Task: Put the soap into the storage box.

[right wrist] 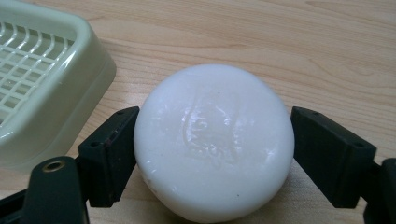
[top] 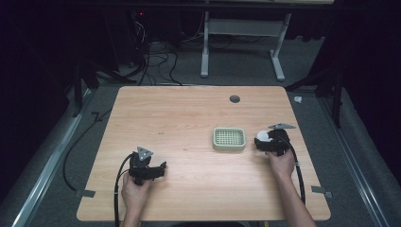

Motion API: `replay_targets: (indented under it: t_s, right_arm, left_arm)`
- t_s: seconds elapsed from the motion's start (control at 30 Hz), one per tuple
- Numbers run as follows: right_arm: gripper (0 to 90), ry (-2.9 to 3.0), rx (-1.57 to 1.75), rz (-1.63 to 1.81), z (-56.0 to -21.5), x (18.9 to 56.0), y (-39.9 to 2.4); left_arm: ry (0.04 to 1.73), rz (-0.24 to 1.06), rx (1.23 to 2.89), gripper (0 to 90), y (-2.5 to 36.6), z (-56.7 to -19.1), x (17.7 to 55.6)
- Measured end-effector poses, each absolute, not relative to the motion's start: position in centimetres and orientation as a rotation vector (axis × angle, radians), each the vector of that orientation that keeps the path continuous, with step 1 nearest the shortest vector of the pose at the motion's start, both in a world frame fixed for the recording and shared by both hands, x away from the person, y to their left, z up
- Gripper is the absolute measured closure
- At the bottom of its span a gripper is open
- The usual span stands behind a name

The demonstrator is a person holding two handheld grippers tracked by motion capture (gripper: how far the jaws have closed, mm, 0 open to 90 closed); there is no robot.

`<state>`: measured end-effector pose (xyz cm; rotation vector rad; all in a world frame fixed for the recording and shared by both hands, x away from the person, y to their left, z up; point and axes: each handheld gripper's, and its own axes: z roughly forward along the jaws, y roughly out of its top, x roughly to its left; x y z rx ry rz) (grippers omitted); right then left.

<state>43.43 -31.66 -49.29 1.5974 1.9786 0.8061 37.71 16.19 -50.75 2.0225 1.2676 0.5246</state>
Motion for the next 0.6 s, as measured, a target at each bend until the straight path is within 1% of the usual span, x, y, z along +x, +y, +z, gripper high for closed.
replay_targets:
  t_s: [0.27,0.6]
  right_arm:
    - [23.7,1.989,1.576,0.798,-49.47,43.5,-31.48]
    - [24.3,1.979,1.575,0.8,-49.56,43.49,-31.38]
  left_arm:
    - [1.267,0.524,2.023,16.7,16.2,-50.75,37.71]
    - [1.267,0.522,2.024,16.7,16.21,-50.74,37.71]
